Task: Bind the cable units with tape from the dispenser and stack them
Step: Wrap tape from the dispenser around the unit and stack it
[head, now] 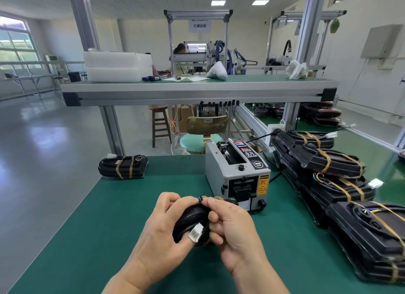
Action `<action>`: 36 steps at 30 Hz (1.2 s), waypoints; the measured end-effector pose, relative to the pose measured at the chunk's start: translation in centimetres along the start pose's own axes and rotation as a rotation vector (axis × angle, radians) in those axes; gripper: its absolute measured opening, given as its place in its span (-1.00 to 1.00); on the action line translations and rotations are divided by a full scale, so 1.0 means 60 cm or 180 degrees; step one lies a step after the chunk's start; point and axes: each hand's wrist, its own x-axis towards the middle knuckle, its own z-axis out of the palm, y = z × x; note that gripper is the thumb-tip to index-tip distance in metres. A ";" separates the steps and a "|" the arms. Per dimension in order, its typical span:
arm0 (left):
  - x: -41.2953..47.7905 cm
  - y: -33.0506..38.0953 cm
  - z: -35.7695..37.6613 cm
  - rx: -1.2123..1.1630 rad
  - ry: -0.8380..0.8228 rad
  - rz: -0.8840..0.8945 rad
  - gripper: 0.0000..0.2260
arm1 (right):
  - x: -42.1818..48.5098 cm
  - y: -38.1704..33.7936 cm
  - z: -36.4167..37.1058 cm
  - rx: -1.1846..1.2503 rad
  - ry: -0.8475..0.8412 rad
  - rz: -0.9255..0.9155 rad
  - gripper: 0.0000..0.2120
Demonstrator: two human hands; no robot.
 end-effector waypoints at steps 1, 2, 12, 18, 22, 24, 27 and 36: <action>0.001 0.000 0.000 0.0005 -0.0004 0.0005 -0.59 | 0.000 0.001 0.000 -0.0030 0.0007 -0.0026 -0.87; 0.001 0.000 -0.001 0.0013 -0.0007 0.0012 -0.59 | 0.000 0.002 0.000 -0.0063 0.0016 -0.0059 -0.89; 0.001 -0.009 -0.011 -0.0006 -0.0115 -0.0039 -0.62 | 0.022 0.016 -0.026 -0.1479 0.0771 -0.1198 -0.94; -0.011 -0.020 -0.025 0.0106 -0.0208 -0.0069 -0.61 | 0.071 -0.011 -0.085 -0.2699 0.1302 -0.1952 -0.85; -0.016 -0.029 -0.029 0.0147 -0.0244 -0.0100 -0.59 | 0.094 0.004 -0.099 -0.2603 0.0285 -0.0888 -0.75; -0.016 -0.032 -0.028 0.0130 -0.0252 -0.0162 -0.56 | 0.097 0.020 -0.099 -0.2300 0.0104 -0.0536 -0.58; -0.021 -0.036 -0.019 0.0055 -0.0352 -0.0251 -0.51 | 0.096 0.028 -0.101 -0.2006 0.0213 -0.0585 -0.52; -0.035 -0.050 0.013 -0.0104 -0.0584 -0.0445 -0.25 | 0.133 -0.007 -0.149 -0.0922 0.1583 -0.0747 -0.89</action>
